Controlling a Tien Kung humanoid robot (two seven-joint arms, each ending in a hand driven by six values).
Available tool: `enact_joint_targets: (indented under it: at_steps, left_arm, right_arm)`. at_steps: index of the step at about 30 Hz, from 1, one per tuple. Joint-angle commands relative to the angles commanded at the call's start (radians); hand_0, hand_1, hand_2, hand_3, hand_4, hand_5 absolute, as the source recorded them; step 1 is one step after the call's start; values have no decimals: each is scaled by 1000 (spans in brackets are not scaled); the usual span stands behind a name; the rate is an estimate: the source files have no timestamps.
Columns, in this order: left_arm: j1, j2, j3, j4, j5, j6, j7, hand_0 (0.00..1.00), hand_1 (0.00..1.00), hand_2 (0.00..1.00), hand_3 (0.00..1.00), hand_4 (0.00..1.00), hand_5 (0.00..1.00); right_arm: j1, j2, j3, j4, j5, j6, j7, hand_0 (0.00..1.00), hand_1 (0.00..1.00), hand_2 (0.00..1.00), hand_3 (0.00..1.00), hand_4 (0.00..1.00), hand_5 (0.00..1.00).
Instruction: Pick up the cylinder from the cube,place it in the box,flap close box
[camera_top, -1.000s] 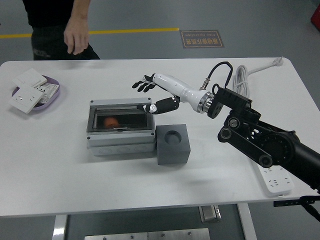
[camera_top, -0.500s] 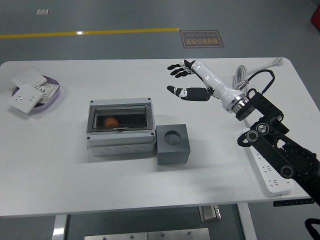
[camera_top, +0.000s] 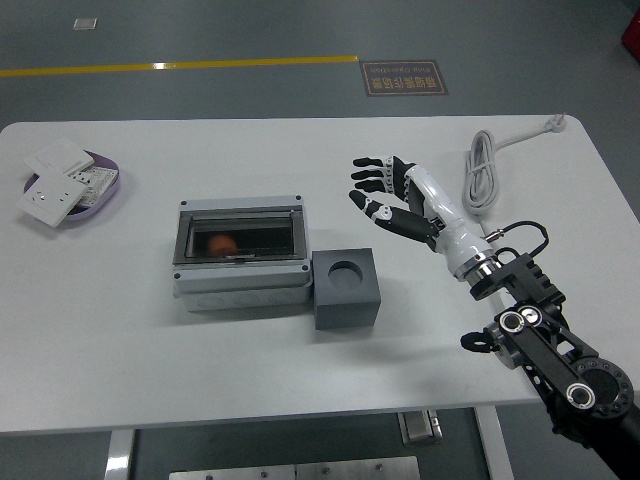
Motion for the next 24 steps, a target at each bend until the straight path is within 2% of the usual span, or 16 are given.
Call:
enact_joint_targets:
  at_steps: [6, 14, 21, 22, 24]
  left_arm:
    - [5, 0, 19, 0, -26, 0, -9, 614, 594, 599, 586, 655, 207]
    - [13, 2, 7, 0, -24, 2, -6, 614, 593, 599, 586, 655, 206]
    - [0, 8, 1, 0, -21, 4, -8, 614, 593, 599, 586, 655, 206]
    - [-2, 9, 0, 0, -20, 5, -8, 614, 593, 599, 586, 655, 206]
    - [-5, 11, -5, 0, -16, 5, -7, 614, 593, 599, 586, 655, 206]
  right_arm:
    - [-3, -3, 11, 8, 3, -3, -6, 743, 666, 681, 683, 769, 318]
    - [-3, 0, -2, 7, -12, 12, -21, 750, 668, 684, 680, 769, 314]
    - [-5, -1, -1, 4, -17, 16, -28, 749, 671, 686, 676, 768, 306]
    - [-5, -1, 1, 3, -17, 16, -28, 740, 676, 663, 662, 762, 272]
    - [-5, -2, 3, 2, -16, 16, -27, 740, 676, 663, 662, 762, 272]
